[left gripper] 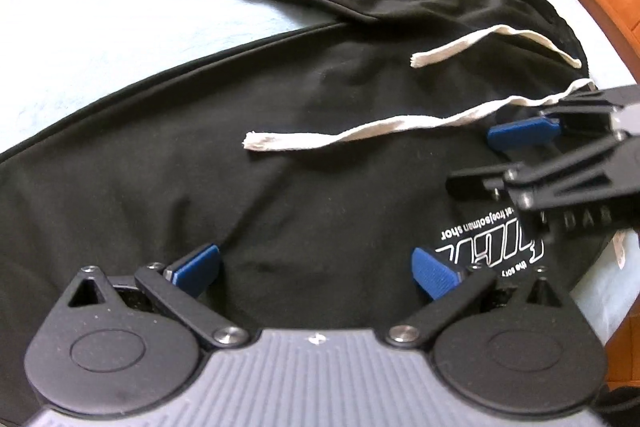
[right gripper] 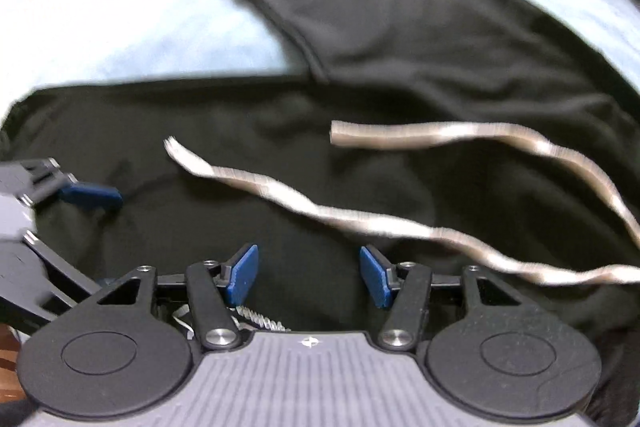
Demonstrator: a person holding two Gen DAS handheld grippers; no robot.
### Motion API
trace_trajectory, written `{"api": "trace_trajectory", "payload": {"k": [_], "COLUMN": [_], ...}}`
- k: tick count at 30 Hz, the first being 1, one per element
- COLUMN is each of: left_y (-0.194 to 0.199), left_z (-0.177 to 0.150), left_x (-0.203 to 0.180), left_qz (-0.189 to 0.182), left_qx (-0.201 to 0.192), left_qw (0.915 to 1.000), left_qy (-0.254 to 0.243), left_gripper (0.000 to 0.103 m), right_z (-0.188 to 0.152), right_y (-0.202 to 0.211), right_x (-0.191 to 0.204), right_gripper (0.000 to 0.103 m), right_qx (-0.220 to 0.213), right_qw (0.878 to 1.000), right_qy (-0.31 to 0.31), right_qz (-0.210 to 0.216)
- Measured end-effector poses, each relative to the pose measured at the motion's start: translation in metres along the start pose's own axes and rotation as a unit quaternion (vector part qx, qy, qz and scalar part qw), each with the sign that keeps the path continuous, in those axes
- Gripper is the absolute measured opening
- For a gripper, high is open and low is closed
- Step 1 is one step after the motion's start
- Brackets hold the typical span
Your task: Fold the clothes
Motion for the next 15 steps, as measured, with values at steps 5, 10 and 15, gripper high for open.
{"api": "trace_trajectory", "payload": {"k": [5,10,15], "left_y": [-0.001,-0.004,-0.005], "left_z": [-0.001,-0.001,-0.001], "left_x": [-0.001,-0.004,-0.004], "left_qz": [0.006,0.018,0.021], "left_qx": [0.002,0.008,0.013], "left_qw": [1.0,0.9998,0.9997], "left_qy": [0.001,-0.007,-0.002], "left_gripper": [0.102,0.102,0.102], "right_z": [0.003,-0.021,-0.055], "right_y": [0.024,0.026,0.036], "right_x": [-0.009,-0.071,-0.106], "right_gripper": [0.066,0.067,0.068], "right_qx": [-0.026,-0.013,0.019], "right_qw": [0.999,0.989,0.981], "right_qy": [-0.029,-0.108,-0.152], "right_qz": [-0.007,-0.098,-0.122]}}
Point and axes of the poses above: each gripper's, at about its wrist camera, not at the fingertips, and y roughly against the way its jaws point, x to its left, z to its top, the point moved 8 cm from there along -y, roughly the way its jaws point, and after that the axes turned 1 degree about x, right-handed, at the moved point
